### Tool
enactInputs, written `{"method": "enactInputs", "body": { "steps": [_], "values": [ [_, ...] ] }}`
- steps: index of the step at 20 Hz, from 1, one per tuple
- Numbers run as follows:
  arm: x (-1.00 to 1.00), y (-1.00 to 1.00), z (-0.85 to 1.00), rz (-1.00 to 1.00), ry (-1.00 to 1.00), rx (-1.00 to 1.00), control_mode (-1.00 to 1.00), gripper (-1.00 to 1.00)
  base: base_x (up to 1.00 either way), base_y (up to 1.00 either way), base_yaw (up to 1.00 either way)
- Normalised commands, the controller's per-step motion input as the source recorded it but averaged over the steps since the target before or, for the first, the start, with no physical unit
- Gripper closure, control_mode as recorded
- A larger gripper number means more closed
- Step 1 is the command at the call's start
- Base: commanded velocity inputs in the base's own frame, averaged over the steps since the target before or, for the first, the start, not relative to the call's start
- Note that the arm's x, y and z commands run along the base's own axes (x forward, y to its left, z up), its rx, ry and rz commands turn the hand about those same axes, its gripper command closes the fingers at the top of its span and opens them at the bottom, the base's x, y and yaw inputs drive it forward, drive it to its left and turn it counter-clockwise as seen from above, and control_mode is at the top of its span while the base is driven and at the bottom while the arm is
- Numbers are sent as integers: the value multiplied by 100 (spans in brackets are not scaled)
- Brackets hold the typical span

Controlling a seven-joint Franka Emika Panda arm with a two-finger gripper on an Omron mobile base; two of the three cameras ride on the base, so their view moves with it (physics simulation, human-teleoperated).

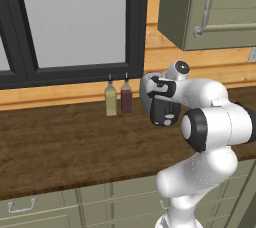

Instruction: Start the toaster. Once the lever pops up, take the bread to the plate on the dining counter.

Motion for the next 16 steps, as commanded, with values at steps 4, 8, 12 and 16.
{"method": "enactInputs", "body": {
  "steps": [4, 8, 12, 16],
  "values": [
    [0, 0, 0, 0, 0, 0, -100, -100, 0, 0, 0],
    [0, 0, 0, 0, 0, 0, -100, -100, 0, 0, 0],
    [0, 0, 0, 0, 0, 0, -100, -100, 0, 0, 0],
    [0, 0, 0, 0, 0, 0, -100, -100, 0, 0, 0]
  ]
}}
